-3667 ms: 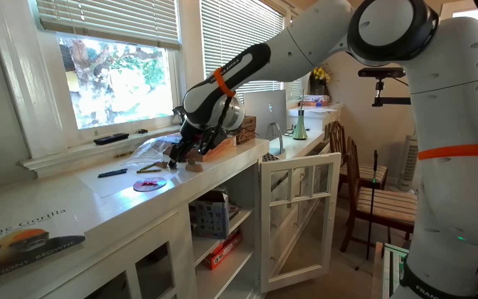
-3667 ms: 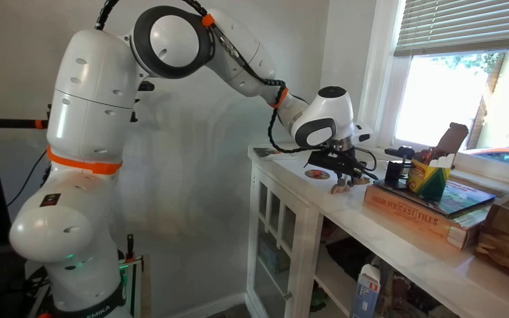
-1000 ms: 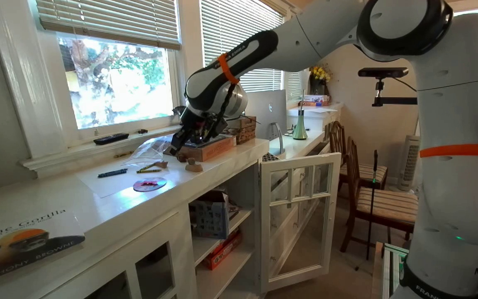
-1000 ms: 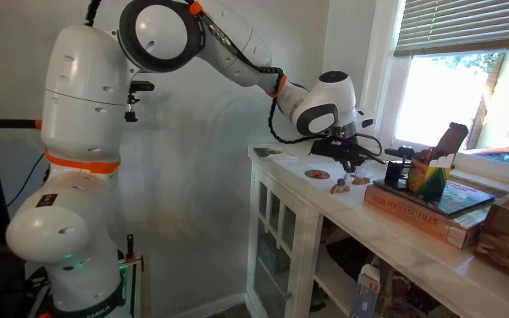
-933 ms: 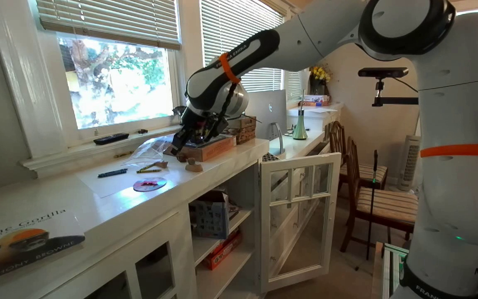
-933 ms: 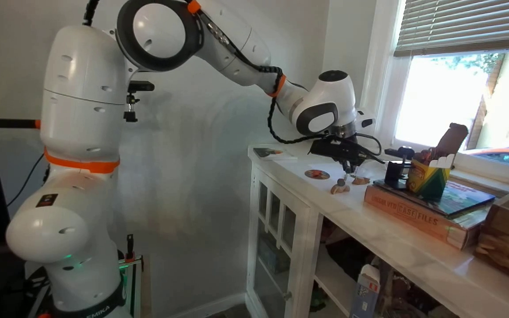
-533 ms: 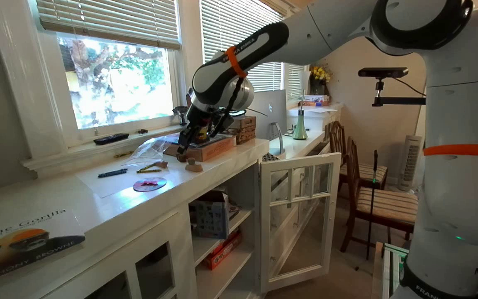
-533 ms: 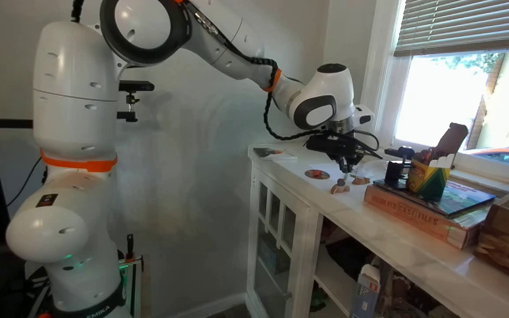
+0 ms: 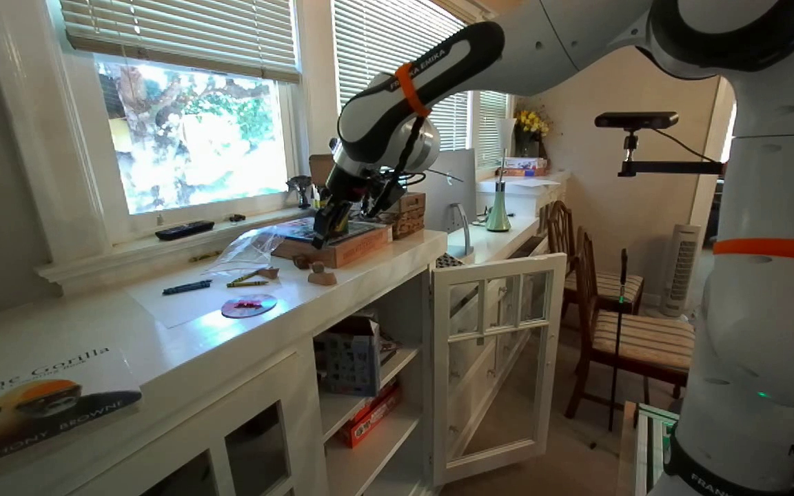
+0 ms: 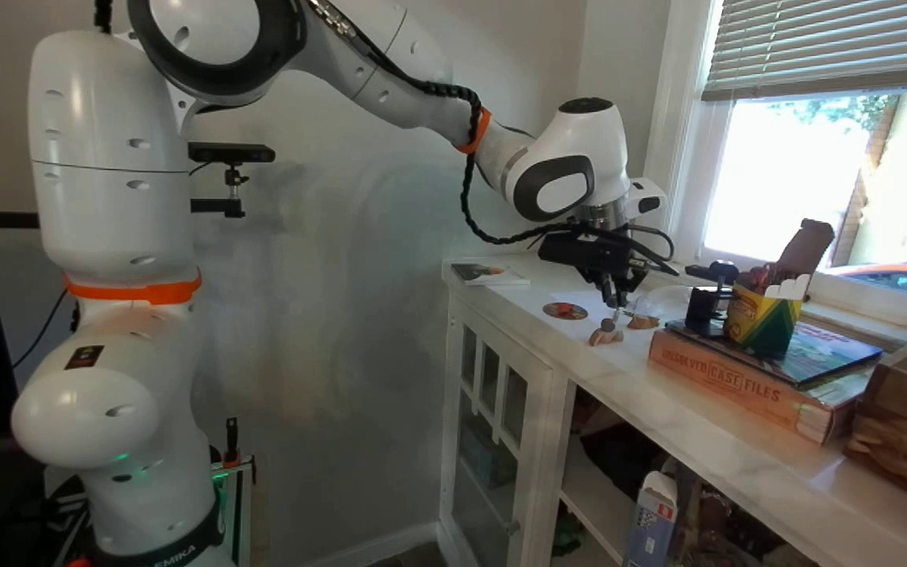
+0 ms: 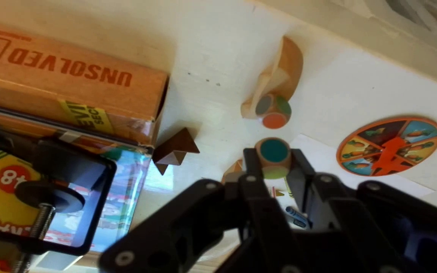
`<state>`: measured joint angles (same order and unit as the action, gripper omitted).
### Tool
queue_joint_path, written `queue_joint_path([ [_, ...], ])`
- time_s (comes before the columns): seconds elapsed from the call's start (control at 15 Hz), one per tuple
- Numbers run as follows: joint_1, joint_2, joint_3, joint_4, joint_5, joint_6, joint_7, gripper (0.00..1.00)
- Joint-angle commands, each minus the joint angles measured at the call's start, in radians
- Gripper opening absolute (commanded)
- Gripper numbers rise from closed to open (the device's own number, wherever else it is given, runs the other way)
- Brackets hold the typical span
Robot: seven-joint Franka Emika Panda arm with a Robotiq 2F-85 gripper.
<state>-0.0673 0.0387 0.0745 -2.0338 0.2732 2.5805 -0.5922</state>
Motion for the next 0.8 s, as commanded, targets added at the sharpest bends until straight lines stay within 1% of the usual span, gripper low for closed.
queue_joint_path([
  [0.0, 0.021, -0.045, -0.026, -0.053, -0.012, -0.021, 0.024, 0.06],
  [0.73, 0.041, 0.011, -0.025, -0.037, 0.05, 0.025, 0.02, 0.06],
])
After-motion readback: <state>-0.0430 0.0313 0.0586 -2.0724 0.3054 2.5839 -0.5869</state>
